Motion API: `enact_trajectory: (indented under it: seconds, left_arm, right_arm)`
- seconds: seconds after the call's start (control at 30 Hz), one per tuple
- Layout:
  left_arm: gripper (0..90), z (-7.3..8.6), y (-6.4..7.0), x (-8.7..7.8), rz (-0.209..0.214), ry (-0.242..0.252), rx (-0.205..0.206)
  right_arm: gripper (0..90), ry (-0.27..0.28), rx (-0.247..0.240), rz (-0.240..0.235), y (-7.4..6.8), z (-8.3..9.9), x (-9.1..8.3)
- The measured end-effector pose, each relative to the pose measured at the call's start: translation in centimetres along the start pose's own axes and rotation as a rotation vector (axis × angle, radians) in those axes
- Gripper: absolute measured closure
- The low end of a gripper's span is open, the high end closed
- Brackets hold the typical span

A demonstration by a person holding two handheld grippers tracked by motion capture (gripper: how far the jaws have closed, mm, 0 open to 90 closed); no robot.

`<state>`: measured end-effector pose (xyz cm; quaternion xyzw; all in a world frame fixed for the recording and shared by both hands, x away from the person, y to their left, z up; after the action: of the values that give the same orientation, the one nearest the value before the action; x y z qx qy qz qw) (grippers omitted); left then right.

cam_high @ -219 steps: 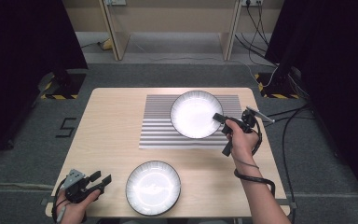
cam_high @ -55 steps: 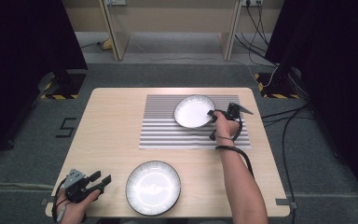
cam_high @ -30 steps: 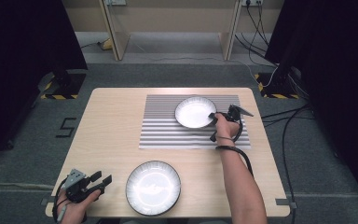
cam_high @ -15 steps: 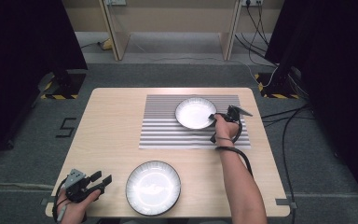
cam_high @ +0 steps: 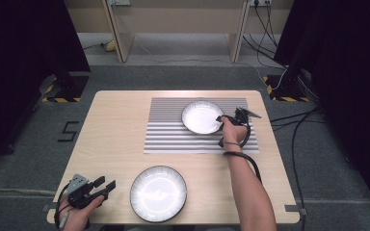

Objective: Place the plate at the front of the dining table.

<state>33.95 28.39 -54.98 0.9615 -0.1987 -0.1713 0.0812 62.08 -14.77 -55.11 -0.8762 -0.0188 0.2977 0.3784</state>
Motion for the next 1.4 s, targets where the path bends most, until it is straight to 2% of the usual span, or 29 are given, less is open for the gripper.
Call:
enact_trajectory:
  seconds: [0.37,0.73,1.1,1.4]
  left_arm:
    - [45.2,0.0,-0.1,-0.1,-0.003,0.001,-0.001]
    - [44.8,0.0,0.0,0.0,0.0,-0.001,0.002]
    - [44.8,0.0,0.2,0.1,0.003,0.0,0.0]
    - [44.8,0.0,0.3,0.2,0.001,0.0,0.002]
  right_arm:
    - [57.9,0.029,-0.061,0.002,-0.1,-0.9,-0.6]
    - [54.6,0.027,-0.072,0.002,0.6,-1.2,-1.8]
    - [54.2,0.044,-0.108,-0.01,0.3,-1.8,-3.1]
    - [53.9,0.059,-0.109,-0.016,0.7,-1.9,-4.6]
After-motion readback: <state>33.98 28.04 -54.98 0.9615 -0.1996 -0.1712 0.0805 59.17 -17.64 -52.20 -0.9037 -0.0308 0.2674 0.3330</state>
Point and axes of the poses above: each handheld gripper's, and its own axes: x roughly forward along the jaws, z roughly out of its underside, y roughly to its right, the point moved 8 cm from there along x, roughly forward along the jaws, and after that the axes turned 13 degrees about y, right-handed, at the moved point
